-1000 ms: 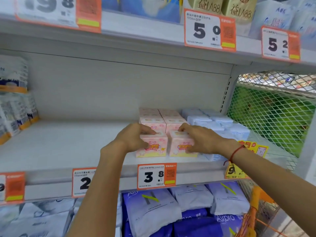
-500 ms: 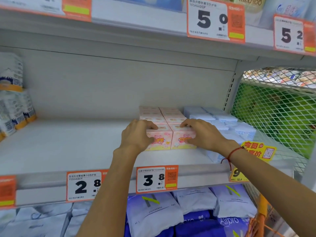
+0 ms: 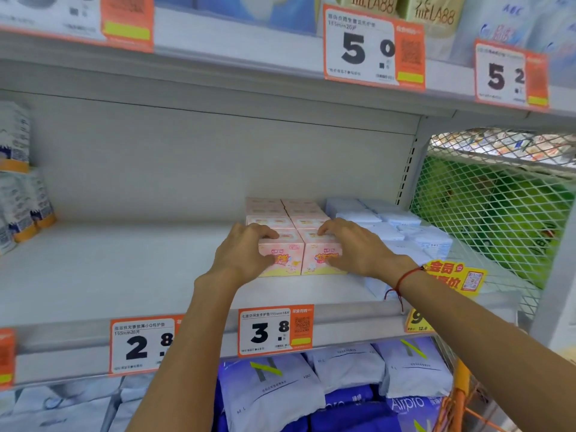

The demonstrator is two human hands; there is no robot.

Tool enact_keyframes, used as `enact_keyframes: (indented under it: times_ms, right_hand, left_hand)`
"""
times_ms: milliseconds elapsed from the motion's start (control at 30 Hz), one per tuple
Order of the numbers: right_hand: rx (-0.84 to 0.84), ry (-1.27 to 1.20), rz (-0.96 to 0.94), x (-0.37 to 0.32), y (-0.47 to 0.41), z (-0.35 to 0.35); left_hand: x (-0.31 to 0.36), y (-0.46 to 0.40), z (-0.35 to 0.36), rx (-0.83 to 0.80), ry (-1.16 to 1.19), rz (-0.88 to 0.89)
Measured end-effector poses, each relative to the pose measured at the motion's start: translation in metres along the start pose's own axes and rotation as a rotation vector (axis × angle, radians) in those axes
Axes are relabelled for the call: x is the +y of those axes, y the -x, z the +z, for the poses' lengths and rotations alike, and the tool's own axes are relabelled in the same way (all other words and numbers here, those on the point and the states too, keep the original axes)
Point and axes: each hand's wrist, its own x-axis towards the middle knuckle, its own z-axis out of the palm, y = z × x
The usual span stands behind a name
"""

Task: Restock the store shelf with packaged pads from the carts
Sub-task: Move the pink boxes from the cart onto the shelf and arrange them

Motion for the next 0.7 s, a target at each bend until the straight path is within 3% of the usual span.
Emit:
enact_keyframes:
  times_ms: [233, 367, 700]
  right_hand:
    - [0.125, -0.078, -0.054, 0.000, 0.043, -0.030]
    - [0.191, -0.201, -0.004, 0.010, 0.100, -0.051]
    - [-0.218, -0.199, 0.447, 0.067, 0.296, -0.071]
  left_hand:
    - [0.038, 0.011, -0.024, 0.093, -0.017, 0.080]
    - [0.101, 0.030, -0.026, -0.005, 0.031, 0.237]
    - [0.228, 0.132, 0.068, -0.423, -0.299, 0.688]
